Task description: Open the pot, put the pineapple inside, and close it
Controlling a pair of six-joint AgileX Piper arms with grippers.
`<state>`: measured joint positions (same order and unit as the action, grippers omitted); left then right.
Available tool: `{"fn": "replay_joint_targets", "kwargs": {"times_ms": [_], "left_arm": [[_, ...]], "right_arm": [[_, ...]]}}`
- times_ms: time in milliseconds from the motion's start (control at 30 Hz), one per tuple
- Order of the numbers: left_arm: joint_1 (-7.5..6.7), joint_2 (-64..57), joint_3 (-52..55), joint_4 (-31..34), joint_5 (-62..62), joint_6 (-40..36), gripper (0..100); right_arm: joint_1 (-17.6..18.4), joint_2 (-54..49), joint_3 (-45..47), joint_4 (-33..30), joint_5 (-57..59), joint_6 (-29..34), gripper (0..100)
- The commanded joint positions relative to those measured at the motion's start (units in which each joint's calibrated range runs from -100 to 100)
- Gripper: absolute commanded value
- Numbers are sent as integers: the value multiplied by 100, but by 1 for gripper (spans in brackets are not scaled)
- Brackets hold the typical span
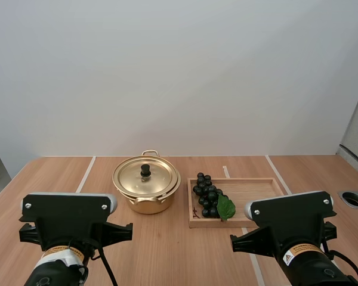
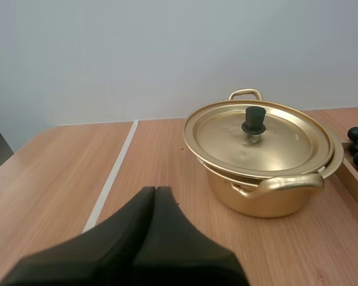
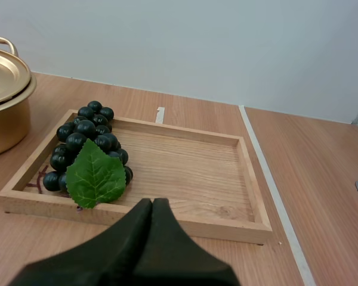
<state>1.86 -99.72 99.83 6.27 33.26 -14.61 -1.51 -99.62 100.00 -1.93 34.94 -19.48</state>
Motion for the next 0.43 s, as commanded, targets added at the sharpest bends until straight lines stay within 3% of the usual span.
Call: {"fn": "replay_joint_targets", "kwargs": {"times_ms": [0, 400], "left_arm": [[2, -28, 17, 42, -260, -38, 0], [2, -28, 17, 42, -316, -38, 0]], "right_arm": [[-20, -38, 0, 38, -46, -34, 0], [-7, -38, 0, 38, -61, -34, 0]]}}
